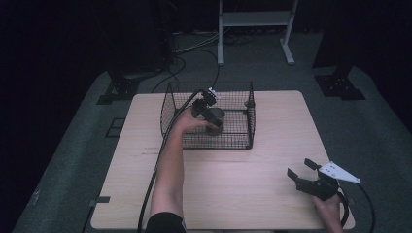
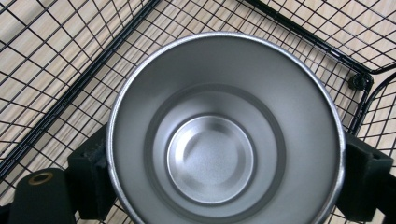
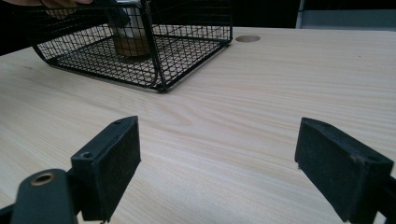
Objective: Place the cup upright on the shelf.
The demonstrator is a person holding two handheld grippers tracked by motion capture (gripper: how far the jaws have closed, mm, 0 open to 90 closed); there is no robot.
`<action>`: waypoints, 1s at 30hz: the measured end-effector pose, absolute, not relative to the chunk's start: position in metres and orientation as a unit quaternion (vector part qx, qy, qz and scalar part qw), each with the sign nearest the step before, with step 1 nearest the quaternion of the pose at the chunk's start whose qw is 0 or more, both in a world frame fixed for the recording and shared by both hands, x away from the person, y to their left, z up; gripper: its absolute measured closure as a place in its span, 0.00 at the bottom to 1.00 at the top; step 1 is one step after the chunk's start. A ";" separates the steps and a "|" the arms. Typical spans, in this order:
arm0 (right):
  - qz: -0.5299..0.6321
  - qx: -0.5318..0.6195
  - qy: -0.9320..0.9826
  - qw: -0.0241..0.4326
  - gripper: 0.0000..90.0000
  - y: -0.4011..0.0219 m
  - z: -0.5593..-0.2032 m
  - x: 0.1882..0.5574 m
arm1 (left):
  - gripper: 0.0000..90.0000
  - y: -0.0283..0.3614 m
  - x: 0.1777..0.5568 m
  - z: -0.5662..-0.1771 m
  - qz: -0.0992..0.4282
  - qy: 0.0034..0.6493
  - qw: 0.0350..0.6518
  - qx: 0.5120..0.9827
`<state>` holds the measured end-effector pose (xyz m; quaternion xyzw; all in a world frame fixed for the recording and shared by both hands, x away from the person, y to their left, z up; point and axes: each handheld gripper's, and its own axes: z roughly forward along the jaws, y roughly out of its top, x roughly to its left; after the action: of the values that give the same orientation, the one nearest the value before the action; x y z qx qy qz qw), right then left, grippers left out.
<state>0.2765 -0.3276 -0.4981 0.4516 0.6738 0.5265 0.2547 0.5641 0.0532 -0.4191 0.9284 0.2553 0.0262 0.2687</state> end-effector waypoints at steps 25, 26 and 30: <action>0.522 0.450 0.677 0.258 0.15 -0.326 -0.498 0.277 | 0.09 0.061 0.556 -0.406 0.043 0.247 0.284 0.926; 0.522 0.450 0.677 0.258 0.15 -0.326 -0.498 0.277 | 0.09 0.061 0.556 -0.406 0.043 0.247 0.284 0.926; 0.522 0.450 0.677 0.258 0.15 -0.326 -0.498 0.277 | 0.09 0.063 0.555 -0.399 0.050 0.248 0.299 0.920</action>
<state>0.2772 -0.3262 -0.4981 0.4500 0.6771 0.5219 0.2583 0.5550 0.0626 -0.3986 0.9201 0.2475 0.0505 0.2994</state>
